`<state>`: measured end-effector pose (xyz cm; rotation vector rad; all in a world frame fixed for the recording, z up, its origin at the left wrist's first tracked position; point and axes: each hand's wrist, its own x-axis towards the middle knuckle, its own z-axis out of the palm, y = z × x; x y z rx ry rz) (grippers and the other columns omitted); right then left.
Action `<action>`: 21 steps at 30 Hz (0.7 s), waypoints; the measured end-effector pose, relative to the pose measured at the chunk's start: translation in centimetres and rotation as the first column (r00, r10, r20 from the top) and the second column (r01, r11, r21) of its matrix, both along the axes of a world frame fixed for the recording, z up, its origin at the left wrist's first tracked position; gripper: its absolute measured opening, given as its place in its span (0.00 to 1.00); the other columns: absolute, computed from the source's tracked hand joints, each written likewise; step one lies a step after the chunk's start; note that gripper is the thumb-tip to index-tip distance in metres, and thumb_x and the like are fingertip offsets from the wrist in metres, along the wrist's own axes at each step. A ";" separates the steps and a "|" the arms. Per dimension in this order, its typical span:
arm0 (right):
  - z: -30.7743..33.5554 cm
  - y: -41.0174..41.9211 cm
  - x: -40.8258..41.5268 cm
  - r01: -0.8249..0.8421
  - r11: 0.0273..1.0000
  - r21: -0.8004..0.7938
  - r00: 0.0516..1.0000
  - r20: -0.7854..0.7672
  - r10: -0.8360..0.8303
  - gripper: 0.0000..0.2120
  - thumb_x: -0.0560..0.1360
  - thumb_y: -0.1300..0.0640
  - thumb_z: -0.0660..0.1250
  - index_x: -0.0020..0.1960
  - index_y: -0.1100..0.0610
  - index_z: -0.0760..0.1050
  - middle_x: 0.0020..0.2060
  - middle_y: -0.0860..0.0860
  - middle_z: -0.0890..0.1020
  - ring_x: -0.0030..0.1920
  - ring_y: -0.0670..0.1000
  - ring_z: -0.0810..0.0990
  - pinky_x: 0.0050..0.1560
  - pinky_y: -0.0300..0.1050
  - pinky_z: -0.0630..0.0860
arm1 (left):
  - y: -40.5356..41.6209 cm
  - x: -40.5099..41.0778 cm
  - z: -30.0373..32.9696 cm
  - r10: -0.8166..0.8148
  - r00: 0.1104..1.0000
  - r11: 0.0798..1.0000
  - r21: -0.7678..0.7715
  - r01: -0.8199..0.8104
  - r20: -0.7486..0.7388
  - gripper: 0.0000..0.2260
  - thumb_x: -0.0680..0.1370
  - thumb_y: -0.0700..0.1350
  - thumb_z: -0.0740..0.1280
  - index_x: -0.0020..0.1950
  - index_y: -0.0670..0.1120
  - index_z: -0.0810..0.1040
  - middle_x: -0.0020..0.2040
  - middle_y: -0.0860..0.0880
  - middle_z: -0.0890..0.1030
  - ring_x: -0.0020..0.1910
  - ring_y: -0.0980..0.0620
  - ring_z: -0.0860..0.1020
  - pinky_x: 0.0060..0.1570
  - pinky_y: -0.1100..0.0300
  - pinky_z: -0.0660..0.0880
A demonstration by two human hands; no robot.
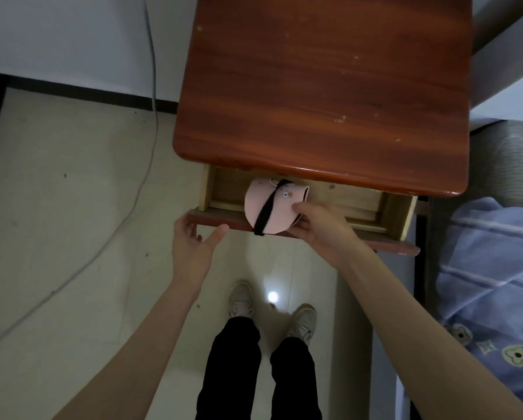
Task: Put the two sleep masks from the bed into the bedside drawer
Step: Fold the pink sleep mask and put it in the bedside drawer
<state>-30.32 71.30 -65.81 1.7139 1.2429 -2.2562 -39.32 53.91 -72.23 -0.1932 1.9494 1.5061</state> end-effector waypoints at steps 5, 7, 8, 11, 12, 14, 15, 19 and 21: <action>-2.4 -0.9 -3.8 -0.164 0.947 0.275 0.975 0.192 0.113 0.10 0.74 0.65 0.61 0.52 0.61 0.77 0.48 0.56 0.79 0.56 0.60 0.77 0.60 0.54 0.75 | 0.2 0.2 0.0 0.021 1.000 1.000 0.006 -0.021 -0.003 0.26 0.69 0.38 0.73 0.63 0.45 0.67 0.62 0.51 0.73 0.64 0.57 0.69 0.72 0.50 0.61; -3.3 -0.9 -5.1 -0.059 0.971 0.231 0.982 0.186 0.016 0.08 0.73 0.65 0.63 0.50 0.61 0.78 0.50 0.56 0.80 0.56 0.59 0.77 0.61 0.56 0.74 | 0.2 0.2 0.0 0.024 1.000 1.000 0.003 -0.024 0.006 0.26 0.68 0.39 0.73 0.63 0.46 0.67 0.62 0.51 0.73 0.65 0.57 0.69 0.72 0.50 0.61; -3.9 -0.9 -5.7 0.002 0.981 0.194 0.983 0.181 -0.038 0.05 0.73 0.65 0.64 0.47 0.60 0.77 0.51 0.57 0.81 0.55 0.59 0.78 0.61 0.57 0.74 | 0.1 0.2 0.0 0.025 1.000 1.000 0.001 -0.025 0.010 0.27 0.68 0.40 0.73 0.64 0.46 0.66 0.63 0.51 0.73 0.65 0.56 0.69 0.72 0.51 0.61; -5.3 -0.7 -7.1 0.012 0.979 0.204 0.976 0.212 -0.056 0.04 0.73 0.63 0.65 0.39 0.58 0.74 0.50 0.61 0.81 0.54 0.61 0.79 0.60 0.59 0.74 | 0.1 0.1 -0.1 0.028 0.999 1.000 0.005 -0.028 0.023 0.27 0.68 0.40 0.73 0.64 0.46 0.66 0.63 0.51 0.73 0.65 0.57 0.69 0.72 0.52 0.60; -5.6 -0.8 -7.3 -0.032 0.972 0.231 0.972 0.233 -0.023 0.03 0.73 0.62 0.64 0.42 0.61 0.75 0.51 0.62 0.81 0.54 0.61 0.79 0.60 0.58 0.74 | 0.1 0.1 -0.1 0.025 0.999 1.000 0.004 -0.025 0.024 0.27 0.68 0.40 0.73 0.64 0.47 0.66 0.63 0.51 0.73 0.65 0.57 0.69 0.72 0.52 0.60; -6.3 -0.9 -7.3 -0.106 0.959 0.264 0.966 0.257 0.036 0.08 0.74 0.62 0.63 0.51 0.65 0.75 0.55 0.63 0.80 0.55 0.62 0.78 0.60 0.58 0.74 | 0.0 0.1 -0.2 0.020 1.000 1.000 0.001 -0.020 0.024 0.28 0.68 0.40 0.73 0.64 0.47 0.66 0.64 0.51 0.73 0.65 0.57 0.69 0.72 0.53 0.60; -6.5 -0.9 -7.1 -0.132 0.954 0.269 0.964 0.260 0.061 0.10 0.74 0.62 0.63 0.54 0.65 0.75 0.56 0.63 0.80 0.56 0.62 0.78 0.60 0.58 0.74 | 0.0 0.2 -0.2 0.016 1.000 1.000 -0.002 -0.016 0.023 0.28 0.68 0.41 0.73 0.64 0.47 0.65 0.64 0.51 0.73 0.66 0.57 0.69 0.72 0.53 0.60; -6.6 -0.6 -6.1 -0.468 0.768 0.437 0.862 0.416 0.289 0.12 0.74 0.63 0.59 0.55 0.62 0.76 0.56 0.59 0.80 0.55 0.60 0.78 0.58 0.54 0.75 | 0.0 0.0 -0.3 -0.015 1.000 0.999 -0.040 0.016 0.013 0.28 0.69 0.42 0.73 0.64 0.48 0.64 0.66 0.50 0.72 0.66 0.57 0.68 0.70 0.52 0.62; -5.7 -0.8 -5.2 -0.574 0.670 0.471 0.809 0.456 0.372 0.13 0.75 0.62 0.58 0.57 0.61 0.75 0.56 0.60 0.80 0.53 0.61 0.78 0.55 0.52 0.75 | 0.0 -0.2 -0.1 -0.038 0.999 0.997 -0.060 0.039 0.021 0.28 0.69 0.42 0.73 0.64 0.48 0.65 0.66 0.50 0.72 0.64 0.58 0.69 0.67 0.56 0.64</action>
